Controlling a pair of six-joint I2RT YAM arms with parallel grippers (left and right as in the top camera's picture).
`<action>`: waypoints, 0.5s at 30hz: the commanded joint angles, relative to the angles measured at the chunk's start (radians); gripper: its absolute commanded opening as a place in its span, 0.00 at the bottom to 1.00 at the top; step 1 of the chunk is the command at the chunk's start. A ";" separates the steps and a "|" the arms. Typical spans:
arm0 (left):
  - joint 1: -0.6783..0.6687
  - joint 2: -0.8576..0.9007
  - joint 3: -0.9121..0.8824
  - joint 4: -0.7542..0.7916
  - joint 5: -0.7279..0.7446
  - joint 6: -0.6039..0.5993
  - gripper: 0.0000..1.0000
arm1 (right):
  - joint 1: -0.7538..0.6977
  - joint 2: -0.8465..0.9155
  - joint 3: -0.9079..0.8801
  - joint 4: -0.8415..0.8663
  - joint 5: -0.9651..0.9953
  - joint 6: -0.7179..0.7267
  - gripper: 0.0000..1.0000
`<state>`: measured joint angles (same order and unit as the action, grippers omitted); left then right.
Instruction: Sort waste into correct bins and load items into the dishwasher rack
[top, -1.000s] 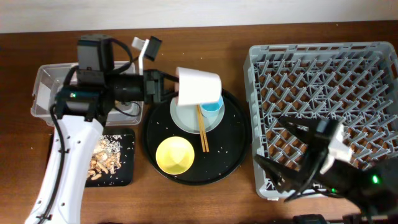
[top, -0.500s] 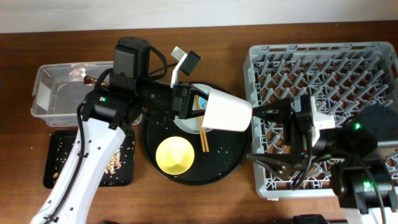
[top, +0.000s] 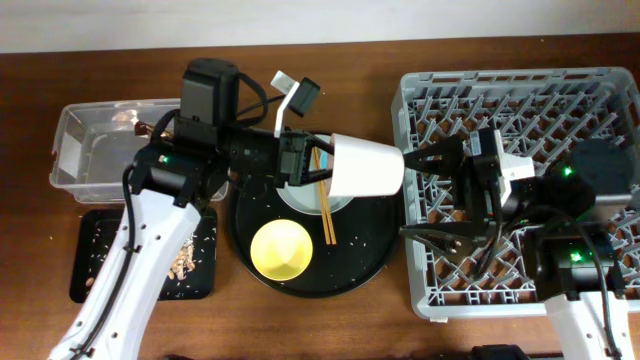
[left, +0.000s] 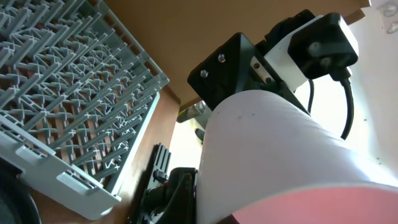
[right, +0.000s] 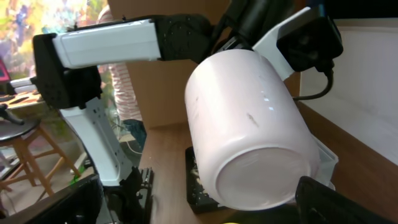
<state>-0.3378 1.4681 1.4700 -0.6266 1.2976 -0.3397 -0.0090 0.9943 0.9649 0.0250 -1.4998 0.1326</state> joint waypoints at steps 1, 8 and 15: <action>-0.024 -0.008 0.010 -0.002 0.090 0.020 0.00 | -0.030 0.009 0.016 0.018 -0.052 0.068 0.98; 0.001 -0.008 0.010 -0.002 0.094 0.020 0.00 | -0.084 0.000 0.016 0.023 -0.052 0.097 0.98; -0.015 -0.008 0.010 -0.002 0.085 0.020 0.00 | -0.064 0.000 0.015 0.025 -0.052 0.097 0.99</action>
<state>-0.3401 1.4681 1.4700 -0.6308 1.3621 -0.3389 -0.0853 0.9951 0.9649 0.0437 -1.5364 0.2180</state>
